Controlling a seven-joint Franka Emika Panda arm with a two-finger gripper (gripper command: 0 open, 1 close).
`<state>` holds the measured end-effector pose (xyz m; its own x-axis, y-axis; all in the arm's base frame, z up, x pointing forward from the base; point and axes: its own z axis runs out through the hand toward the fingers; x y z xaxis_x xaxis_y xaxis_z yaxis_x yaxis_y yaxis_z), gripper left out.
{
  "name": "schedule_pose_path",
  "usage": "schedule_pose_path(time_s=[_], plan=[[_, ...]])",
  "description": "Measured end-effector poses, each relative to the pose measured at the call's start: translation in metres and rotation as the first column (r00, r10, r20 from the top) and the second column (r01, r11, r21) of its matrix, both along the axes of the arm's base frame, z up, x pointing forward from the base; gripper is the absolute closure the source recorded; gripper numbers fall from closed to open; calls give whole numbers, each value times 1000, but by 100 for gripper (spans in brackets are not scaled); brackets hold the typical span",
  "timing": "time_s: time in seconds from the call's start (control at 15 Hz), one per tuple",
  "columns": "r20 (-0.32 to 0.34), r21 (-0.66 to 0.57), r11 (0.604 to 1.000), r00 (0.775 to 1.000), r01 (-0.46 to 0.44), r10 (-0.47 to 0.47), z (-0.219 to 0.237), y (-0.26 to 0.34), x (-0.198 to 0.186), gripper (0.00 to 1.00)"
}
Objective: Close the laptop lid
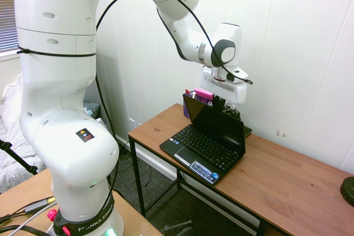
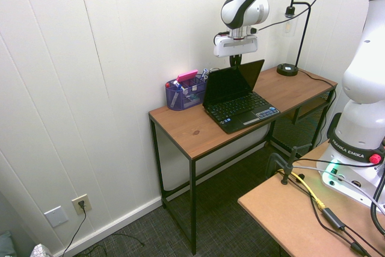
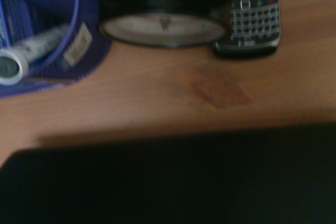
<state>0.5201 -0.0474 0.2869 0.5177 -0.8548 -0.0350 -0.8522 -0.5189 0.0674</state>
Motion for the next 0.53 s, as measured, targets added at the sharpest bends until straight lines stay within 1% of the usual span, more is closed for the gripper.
schedule_pose_path(time_s=[0.27,0.53], plan=[[-57,38,999,998,7,-4,-33,-11,-37,100],[-115,73,997,993,15,-6,-65,-19,-52,100]])
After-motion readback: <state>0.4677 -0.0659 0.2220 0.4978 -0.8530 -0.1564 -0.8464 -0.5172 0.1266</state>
